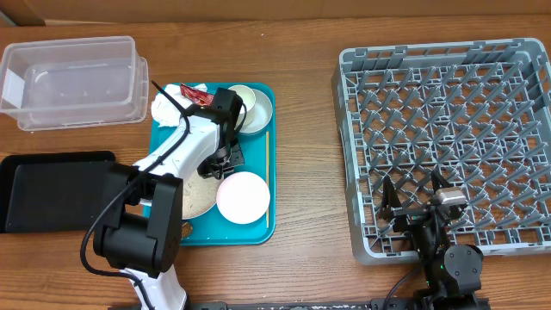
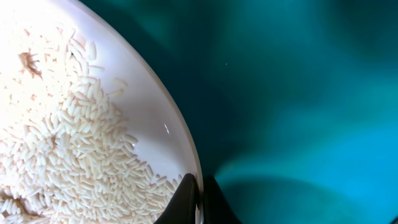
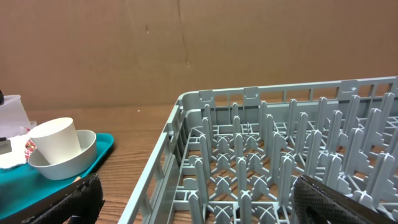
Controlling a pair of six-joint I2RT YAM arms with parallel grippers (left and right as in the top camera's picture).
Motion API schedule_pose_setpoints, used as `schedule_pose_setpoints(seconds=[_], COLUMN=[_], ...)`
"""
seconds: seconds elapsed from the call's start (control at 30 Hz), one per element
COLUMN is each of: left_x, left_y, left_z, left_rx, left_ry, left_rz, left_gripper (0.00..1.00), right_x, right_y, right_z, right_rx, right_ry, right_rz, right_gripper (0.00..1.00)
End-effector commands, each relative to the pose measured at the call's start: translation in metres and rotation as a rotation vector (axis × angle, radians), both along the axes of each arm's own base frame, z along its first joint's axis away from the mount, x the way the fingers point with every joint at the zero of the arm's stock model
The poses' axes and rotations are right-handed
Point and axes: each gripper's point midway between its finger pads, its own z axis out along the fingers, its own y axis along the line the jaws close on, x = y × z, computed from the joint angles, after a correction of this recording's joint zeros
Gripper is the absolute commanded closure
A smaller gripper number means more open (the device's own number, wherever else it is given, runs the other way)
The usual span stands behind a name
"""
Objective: Sort waste into correct bins and load items into the dishwasher
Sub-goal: 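Lift the pink plate with the left gripper and carry it over the black tray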
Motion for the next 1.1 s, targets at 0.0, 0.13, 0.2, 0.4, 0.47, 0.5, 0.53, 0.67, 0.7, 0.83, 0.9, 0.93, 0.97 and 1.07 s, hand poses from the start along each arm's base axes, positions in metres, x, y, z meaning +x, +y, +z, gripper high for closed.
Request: schedule_pose_setpoints(seconds=[0.0, 0.13, 0.2, 0.4, 0.47, 0.5, 0.53, 0.67, 0.7, 0.83, 0.9, 0.93, 0.97, 1.07], left_x=[0.003, 0.005, 0.009, 0.023, 0.027, 0.028, 0.031, 0.039, 0.041, 0.054, 0.06, 0.063, 0.065, 0.072], left_y=[0.003, 0.006, 0.009, 0.011, 0.01, 0.01, 0.009, 0.01, 0.01, 0.017, 0.024, 0.029, 0.033, 0.05], left_z=[0.009, 0.022, 0.032, 0.064, 0.072, 0.076, 0.082, 0.106, 0.111, 0.138, 0.149, 0.155, 0.159, 0.17], left_rx=[0.018, 0.043, 0.067, 0.094, 0.089, 0.089, 0.089, 0.101, 0.098, 0.088, 0.084, 0.082, 0.081, 0.079], left_ry=[-0.006, 0.0, -0.004, -0.033, -0.044, -0.049, -0.057, -0.087, -0.095, -0.142, -0.164, -0.175, -0.186, -0.214], left_rz=[0.003, 0.006, 0.006, 0.004, 0.005, 0.005, 0.004, 0.006, 0.001, -0.007, 0.009, 0.023, 0.035, 0.081], left_gripper=[0.96, 0.96, 0.96, 0.96, 0.96, 0.96, 0.96, 0.96, 0.96, 0.96, 0.96, 0.96, 0.96, 0.96], right_x=[0.0, 0.0, 0.0, 0.0, 0.0, 0.0, 0.0, 0.0, 0.0, 0.0, 0.0, 0.0, 0.0, 0.0], right_y=[-0.001, -0.001, -0.001, -0.001, -0.001, -0.001, -0.001, -0.001, -0.001, -0.001, -0.001, -0.001, -0.001, -0.001], right_z=[-0.001, -0.001, -0.001, -0.001, -0.001, -0.001, -0.001, -0.001, -0.001, -0.001, -0.001, -0.001, -0.001, -0.001], right_rx=[-0.004, -0.004, -0.004, -0.004, -0.004, -0.004, -0.004, -0.004, -0.004, -0.004, -0.004, -0.004, -0.005, -0.005], right_ry=[-0.01, -0.01, -0.01, -0.01, -0.01, -0.01, -0.01, -0.01, -0.01, -0.01, -0.01, -0.01, -0.01, -0.01], right_rz=[-0.007, -0.008, -0.008, -0.008, -0.007, -0.008, -0.008, -0.008, -0.008, -0.008, -0.008, -0.008, -0.008, -0.008], right_gripper=[0.0, 0.0, 0.0, 0.0, 0.0, 0.0, 0.0, 0.0, 0.0, 0.0, 0.0, 0.0, 0.0, 0.0])
